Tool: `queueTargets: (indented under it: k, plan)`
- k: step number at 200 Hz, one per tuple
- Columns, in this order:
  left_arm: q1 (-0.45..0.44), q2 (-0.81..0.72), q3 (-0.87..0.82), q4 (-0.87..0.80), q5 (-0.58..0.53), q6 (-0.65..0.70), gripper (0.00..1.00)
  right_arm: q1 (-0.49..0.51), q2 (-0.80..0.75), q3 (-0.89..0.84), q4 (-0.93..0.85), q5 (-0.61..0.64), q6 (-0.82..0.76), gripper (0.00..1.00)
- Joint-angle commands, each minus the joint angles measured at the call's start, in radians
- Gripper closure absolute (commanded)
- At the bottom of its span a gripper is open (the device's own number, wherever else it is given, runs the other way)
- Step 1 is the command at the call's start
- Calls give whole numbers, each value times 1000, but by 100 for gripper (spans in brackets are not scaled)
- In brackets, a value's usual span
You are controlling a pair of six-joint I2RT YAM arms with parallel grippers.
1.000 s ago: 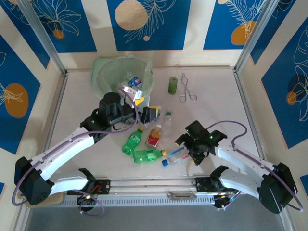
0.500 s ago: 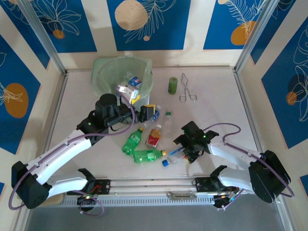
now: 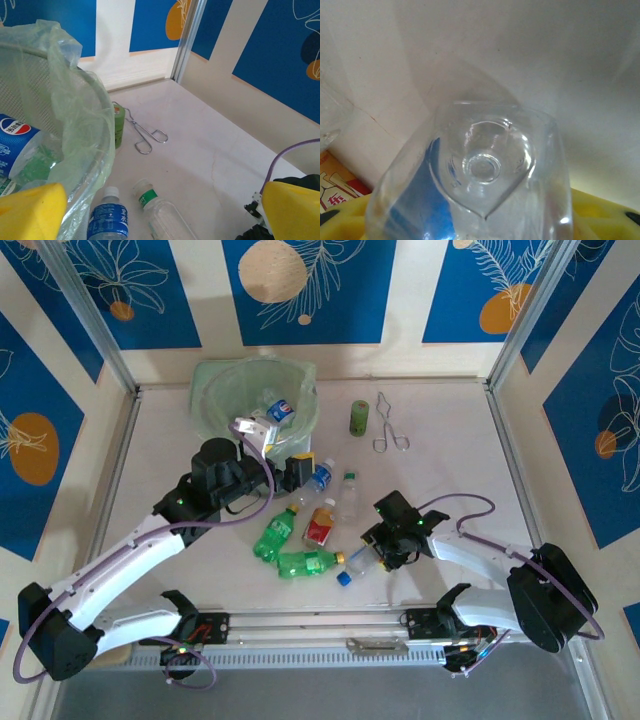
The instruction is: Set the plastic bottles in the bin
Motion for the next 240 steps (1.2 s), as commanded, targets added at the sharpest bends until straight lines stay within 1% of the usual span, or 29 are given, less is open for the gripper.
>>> queueTargets:
  k: [1,16,34,42,62,80,90,112,139,171,211,240]
  plan:
    - [3,-29,-13,13,-32,10,0,3,9,-24,12,13,-17,47]
    - [3,-33,-16,12,-40,10,0,-11,-12,-6,-1,18,-54,49]
    - [3,-35,-10,1,-53,10,0,-42,-57,41,-35,47,-134,50]
    - [3,-36,-3,-8,-62,11,0,-62,-80,65,-47,57,-181,51]
    - [4,-32,28,-47,-115,12,0,-149,-130,151,-81,60,-333,52]
    - [3,-18,70,-92,-144,19,0,-241,-149,237,-89,25,-465,52]
    - [4,-9,91,-106,-143,23,0,-285,-148,278,-61,-9,-521,52]
    - [3,15,129,-120,-124,23,0,-337,-118,375,15,-76,-612,52]
    - [3,48,177,-124,-56,22,0,-341,-60,500,113,-134,-686,52]
    - [3,98,232,-120,66,14,0,-327,-6,598,261,-210,-704,52]
    - [3,161,278,-113,169,-13,0,-279,21,646,418,-253,-698,52]
    - [2,201,304,-100,232,-28,0,-242,31,660,490,-276,-704,52]
